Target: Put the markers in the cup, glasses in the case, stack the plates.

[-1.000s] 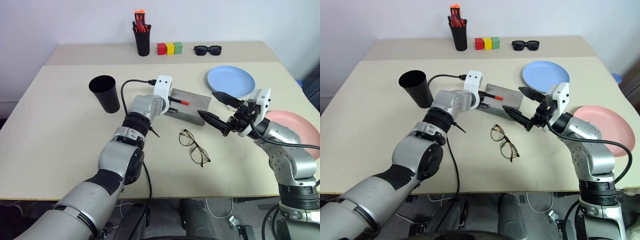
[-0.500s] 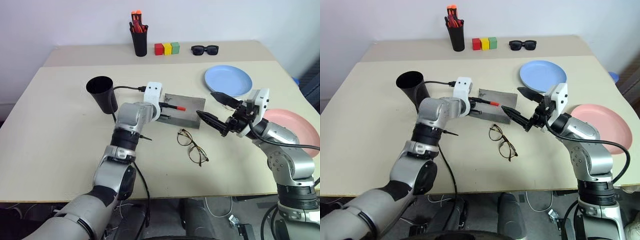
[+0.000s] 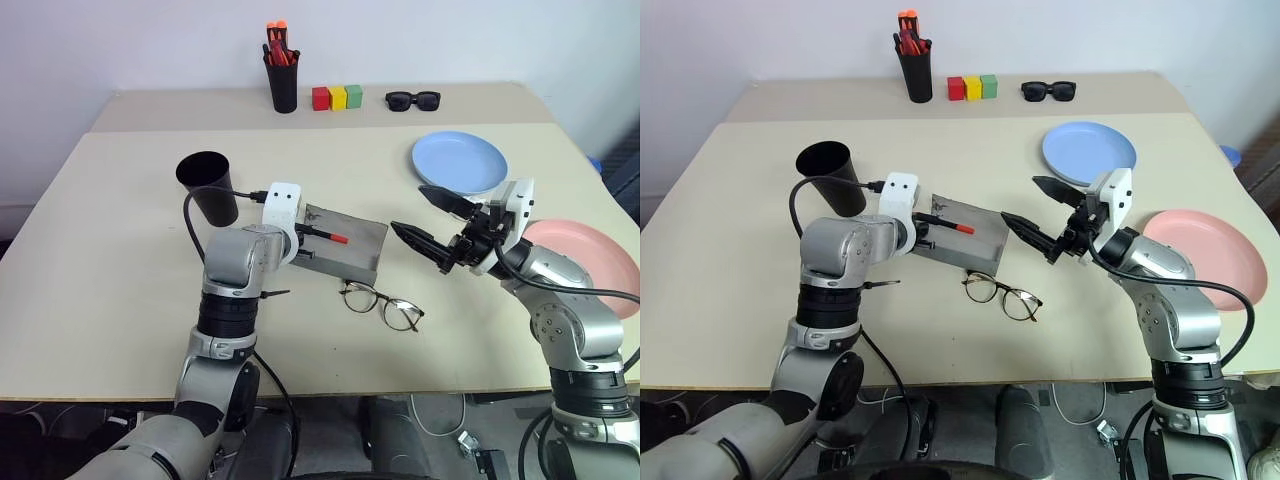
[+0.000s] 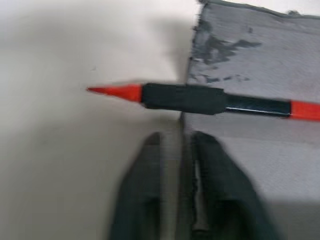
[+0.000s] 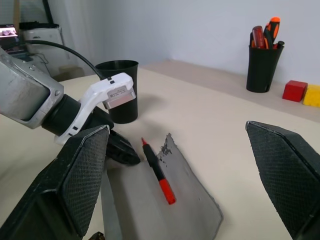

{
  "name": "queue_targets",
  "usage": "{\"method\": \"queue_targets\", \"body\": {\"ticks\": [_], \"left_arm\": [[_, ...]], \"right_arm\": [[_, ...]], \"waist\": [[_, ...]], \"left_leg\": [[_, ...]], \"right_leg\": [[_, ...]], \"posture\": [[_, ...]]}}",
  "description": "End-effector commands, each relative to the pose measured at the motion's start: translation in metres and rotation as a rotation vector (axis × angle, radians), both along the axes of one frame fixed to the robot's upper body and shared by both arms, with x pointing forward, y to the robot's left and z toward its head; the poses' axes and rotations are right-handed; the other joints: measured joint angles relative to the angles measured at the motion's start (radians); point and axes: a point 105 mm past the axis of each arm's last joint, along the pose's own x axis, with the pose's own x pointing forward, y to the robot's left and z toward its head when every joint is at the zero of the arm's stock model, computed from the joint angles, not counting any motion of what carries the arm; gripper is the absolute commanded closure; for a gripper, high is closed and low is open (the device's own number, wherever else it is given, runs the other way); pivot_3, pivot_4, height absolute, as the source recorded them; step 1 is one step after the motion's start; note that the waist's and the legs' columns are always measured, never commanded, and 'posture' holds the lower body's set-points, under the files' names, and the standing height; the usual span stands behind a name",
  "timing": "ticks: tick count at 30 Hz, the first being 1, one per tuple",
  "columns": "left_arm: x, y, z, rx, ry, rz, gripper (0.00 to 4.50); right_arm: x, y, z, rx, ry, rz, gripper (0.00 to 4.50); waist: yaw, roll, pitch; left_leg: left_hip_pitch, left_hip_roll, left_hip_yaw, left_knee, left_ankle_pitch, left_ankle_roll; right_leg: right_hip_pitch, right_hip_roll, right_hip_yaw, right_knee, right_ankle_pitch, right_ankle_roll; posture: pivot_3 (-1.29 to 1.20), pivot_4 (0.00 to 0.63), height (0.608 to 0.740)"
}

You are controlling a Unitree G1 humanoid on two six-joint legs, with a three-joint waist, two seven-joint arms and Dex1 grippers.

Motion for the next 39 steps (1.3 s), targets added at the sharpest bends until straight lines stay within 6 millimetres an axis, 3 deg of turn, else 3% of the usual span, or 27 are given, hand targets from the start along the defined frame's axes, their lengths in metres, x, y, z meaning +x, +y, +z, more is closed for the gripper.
{"method": "queue_targets", "body": {"ticks": [1,4,12,19,21,31,39], "left_arm": [[0.004,0.001,0.019,-0.013,-0.074,0.014,1.57],[0.008,0.003,0.029,-0.013,-0.105,0.037,0.05],[0.012,-0.003,0.033,-0.259,-0.072,0.181,0.02],[0.011,-0.003,0.029,-0.146,0.042,0.335,0.02],[0.015,-0.005,0.029,-0.187,0.046,0.352,0.02],[0.025,-0.043,0.040,-0.244,0.028,0.238,0.02],[0.022,-0.045,0.030,-0.272,0.095,0.249,0.02]], "right_arm": [[0.000,0.002,0.012,0.012,-0.054,0.014,0.00],[-0.001,0.004,0.013,0.017,-0.055,0.020,0.00],[-0.001,0.005,0.011,0.014,-0.053,0.025,0.00],[0.001,0.007,0.012,0.018,-0.057,0.036,0.00],[0.001,0.008,0.011,0.015,-0.059,0.038,0.00],[-0.001,0.008,0.012,0.017,-0.060,0.040,0.00],[-0.001,0.007,0.012,0.013,-0.060,0.035,0.00]], "waist": [[0.000,0.000,0.000],[0.000,0.000,0.000],[0.002,0.000,0.000],[0.006,-0.001,0.000],[0.006,-0.001,0.000],[0.003,-0.001,0.000],[0.000,-0.001,0.000]], "left_leg": [[0.000,0.000,0.000,0.000,0.000,0.000],[0.000,0.000,0.000,0.000,0.000,0.000],[0.000,0.000,0.000,0.000,0.000,0.000],[-0.001,0.000,0.000,0.001,0.000,0.000],[-0.001,0.000,0.000,0.001,0.000,0.000],[-0.001,0.000,0.000,0.001,0.002,-0.003],[-0.001,0.000,0.000,0.001,0.002,-0.003]], "right_leg": [[0.000,0.000,0.000,0.000,0.000,0.000],[0.000,0.000,0.000,0.000,0.000,0.000],[0.000,0.000,0.000,-0.001,0.000,0.000],[0.000,0.000,0.000,-0.001,0.000,0.000],[0.001,0.000,0.000,-0.001,0.000,0.000],[0.000,0.000,0.000,-0.001,0.000,0.000],[0.000,0.000,0.000,-0.001,0.000,0.000]], "posture": [[0.00,0.150,0.740],[0.00,0.150,0.740],[0.00,0.150,0.740],[0.00,0.150,0.740],[0.00,0.150,0.740],[0.00,0.150,0.740],[0.00,0.150,0.740]]}}
